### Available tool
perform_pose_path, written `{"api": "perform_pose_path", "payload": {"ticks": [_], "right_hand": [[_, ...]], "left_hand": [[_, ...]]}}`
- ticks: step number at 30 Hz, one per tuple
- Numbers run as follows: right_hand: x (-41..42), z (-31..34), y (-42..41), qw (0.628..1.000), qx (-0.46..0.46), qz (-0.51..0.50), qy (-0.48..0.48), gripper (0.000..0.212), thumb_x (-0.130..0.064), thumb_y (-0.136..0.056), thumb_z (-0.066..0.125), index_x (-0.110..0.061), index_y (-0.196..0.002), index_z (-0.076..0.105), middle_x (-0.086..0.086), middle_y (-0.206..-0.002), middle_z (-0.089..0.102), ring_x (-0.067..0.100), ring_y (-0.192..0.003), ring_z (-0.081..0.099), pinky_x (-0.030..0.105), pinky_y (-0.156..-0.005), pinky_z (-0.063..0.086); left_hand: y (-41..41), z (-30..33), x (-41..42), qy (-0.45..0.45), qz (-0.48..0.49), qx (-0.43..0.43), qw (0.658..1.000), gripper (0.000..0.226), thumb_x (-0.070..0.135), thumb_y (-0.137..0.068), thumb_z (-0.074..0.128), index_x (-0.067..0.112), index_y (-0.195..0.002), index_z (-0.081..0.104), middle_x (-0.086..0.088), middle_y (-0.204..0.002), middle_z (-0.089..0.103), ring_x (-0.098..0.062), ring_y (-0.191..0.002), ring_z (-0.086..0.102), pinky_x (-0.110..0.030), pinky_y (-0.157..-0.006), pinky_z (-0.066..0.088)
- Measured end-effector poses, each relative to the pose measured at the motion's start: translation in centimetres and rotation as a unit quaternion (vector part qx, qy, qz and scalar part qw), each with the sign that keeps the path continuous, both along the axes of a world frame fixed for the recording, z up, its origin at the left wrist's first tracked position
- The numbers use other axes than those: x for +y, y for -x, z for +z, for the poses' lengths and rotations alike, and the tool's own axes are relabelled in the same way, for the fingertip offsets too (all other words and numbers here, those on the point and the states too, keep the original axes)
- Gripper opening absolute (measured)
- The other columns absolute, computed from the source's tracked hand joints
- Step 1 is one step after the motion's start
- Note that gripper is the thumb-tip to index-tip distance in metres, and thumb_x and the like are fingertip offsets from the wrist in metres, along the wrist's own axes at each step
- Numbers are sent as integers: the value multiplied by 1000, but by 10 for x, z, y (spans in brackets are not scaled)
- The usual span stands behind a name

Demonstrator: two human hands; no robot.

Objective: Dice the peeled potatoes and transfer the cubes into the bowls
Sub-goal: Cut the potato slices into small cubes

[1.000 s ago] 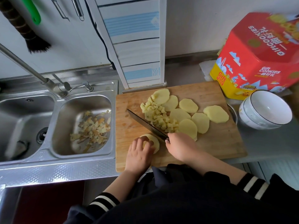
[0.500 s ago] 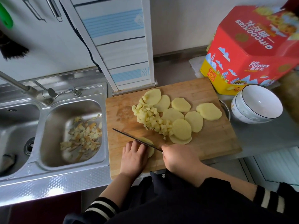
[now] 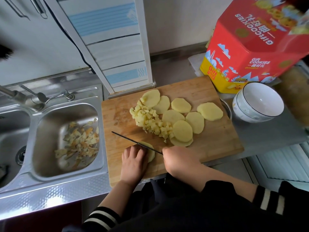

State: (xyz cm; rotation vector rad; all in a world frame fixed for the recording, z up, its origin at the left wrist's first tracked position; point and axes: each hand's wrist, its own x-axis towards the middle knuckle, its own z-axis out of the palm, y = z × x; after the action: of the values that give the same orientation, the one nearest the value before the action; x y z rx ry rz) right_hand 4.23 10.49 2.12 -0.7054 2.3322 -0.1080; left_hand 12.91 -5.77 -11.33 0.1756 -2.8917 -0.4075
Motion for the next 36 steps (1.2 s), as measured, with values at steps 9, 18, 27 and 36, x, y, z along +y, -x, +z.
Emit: {"api": "perform_pose_path", "payload": {"ticks": [9,18,27,36], "right_hand": [[4,-19,7,1000,-5,5,-8,16,-12,-100,40,-10,-104,56,5,-92,60,24,-79,55,31,-62,38],[12,-22,1,999,7,16,31,13,-4,-94,42,-12,-94,52,2,-78,52,27,-80,58,31,-57,36],[14,-15,-7,998,37,37,23,21,-4,-93,41,-11,-106,55,7,-105,64,28,-95,63,32,-64,37],[25,-4,-5,997,25,31,64,17,-9,-95,40,-12,-101,55,5,-92,60,30,-89,59,31,-61,32]], "left_hand": [[-2,-2,1,-7,8,13,1000,21,31,-89,46,13,-101,48,-15,-101,54,-29,-84,40,-44,-66,46],[-10,58,-3,-127,-31,157,979,24,30,-104,35,11,-107,50,-4,-106,48,-20,-97,47,-28,-88,36],[120,150,-22,8,-112,-449,886,31,37,-100,50,14,-112,67,-3,-114,65,-20,-104,59,-36,-92,48],[132,119,7,57,-131,-601,787,57,40,-107,16,7,-137,50,-15,-139,50,-29,-124,48,-41,-110,34]]}}
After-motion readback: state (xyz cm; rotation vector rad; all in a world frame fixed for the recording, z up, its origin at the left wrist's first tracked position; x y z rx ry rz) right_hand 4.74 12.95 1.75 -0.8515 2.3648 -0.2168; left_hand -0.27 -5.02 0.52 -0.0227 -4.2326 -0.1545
